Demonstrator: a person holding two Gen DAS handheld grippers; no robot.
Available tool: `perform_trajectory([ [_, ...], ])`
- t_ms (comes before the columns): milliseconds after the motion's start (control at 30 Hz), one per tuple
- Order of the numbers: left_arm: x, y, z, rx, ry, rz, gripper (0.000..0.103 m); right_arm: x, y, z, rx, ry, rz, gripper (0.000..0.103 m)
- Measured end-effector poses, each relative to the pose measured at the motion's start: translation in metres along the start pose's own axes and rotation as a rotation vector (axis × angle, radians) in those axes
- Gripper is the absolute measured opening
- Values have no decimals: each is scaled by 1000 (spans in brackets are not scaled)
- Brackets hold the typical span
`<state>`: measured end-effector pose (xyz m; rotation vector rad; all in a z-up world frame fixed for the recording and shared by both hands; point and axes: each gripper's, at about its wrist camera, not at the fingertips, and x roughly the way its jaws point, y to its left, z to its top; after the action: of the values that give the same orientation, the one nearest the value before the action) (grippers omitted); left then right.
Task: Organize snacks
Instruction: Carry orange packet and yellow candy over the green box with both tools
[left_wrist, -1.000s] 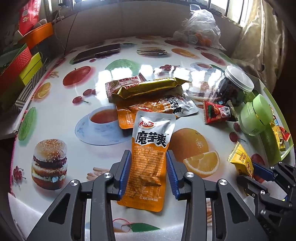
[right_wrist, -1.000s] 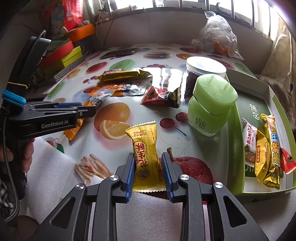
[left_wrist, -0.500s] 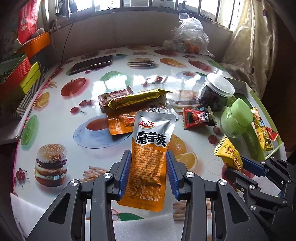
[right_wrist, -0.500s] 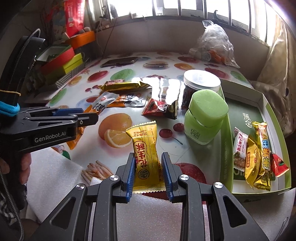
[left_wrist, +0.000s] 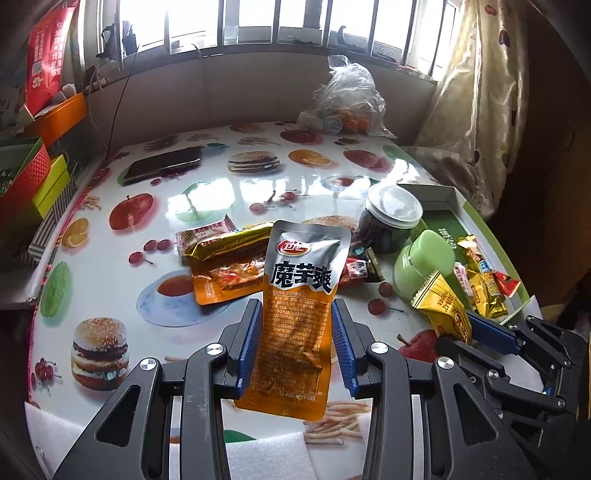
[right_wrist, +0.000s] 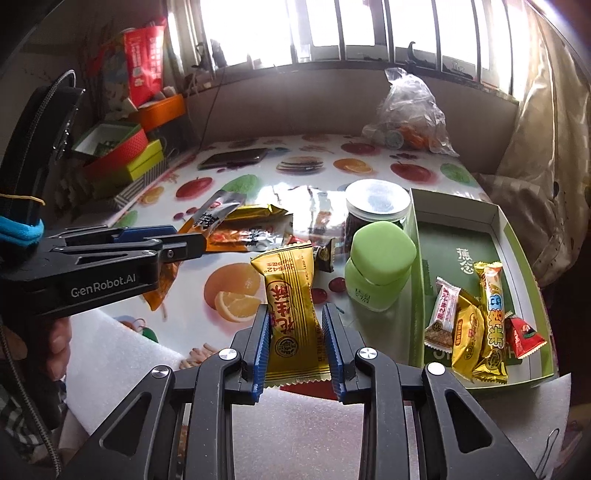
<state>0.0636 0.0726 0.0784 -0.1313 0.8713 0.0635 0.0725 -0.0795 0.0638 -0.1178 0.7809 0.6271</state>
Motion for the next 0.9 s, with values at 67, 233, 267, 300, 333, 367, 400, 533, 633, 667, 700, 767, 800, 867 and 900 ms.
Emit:
perform_trajectory([
  [67, -3, -3, 4, 1, -8, -14, 39, -5, -2, 1, 7, -11, -1, 26],
  [233, -6, -14, 12, 21, -24, -27, 39, -14, -9, 4, 31, -33, -16, 26],
  [267, -6, -16, 13, 25, -27, -30, 39, -16, -11, 4, 35, -38, -18, 26],
  [300, -7, -19, 15, 29, -30, -36, 39, -18, -13, 5, 39, -41, -22, 26],
  [333, -7, -21, 16, 32, -31, -39, 39, -19, -15, 5, 43, -43, -27, 26],
  [367, -6, -23, 17, 34, -31, -42, 39, -21, -17, 5, 47, -46, -31, 26],
  [400, -6, -26, 18, 34, -31, -47, 39, -23, -19, 5, 52, -50, -38, 26],
  [533, -5, -40, 26, 40, -36, -78, 39, -31, -31, 5, 78, -65, -62, 26],
  [633, -2, -53, 33, 54, -38, -105, 39, -36, -45, 4, 107, -73, -86, 26],
  [667, -1, -57, 35, 57, -38, -111, 39, -37, -50, 3, 116, -73, -95, 26],
  [700, 0, -62, 37, 62, -39, -120, 39, -39, -55, 3, 125, -75, -105, 26],
  [767, 2, -71, 41, 74, -39, -135, 39, -42, -64, 2, 142, -79, -119, 26],
  [800, 3, -76, 43, 78, -38, -139, 39, -43, -69, 2, 148, -81, -126, 26],
  [867, 7, -85, 47, 92, -33, -148, 39, -44, -78, 2, 162, -83, -142, 26],
  [900, 8, -89, 48, 95, -31, -153, 39, -45, -82, 1, 170, -84, -147, 26],
])
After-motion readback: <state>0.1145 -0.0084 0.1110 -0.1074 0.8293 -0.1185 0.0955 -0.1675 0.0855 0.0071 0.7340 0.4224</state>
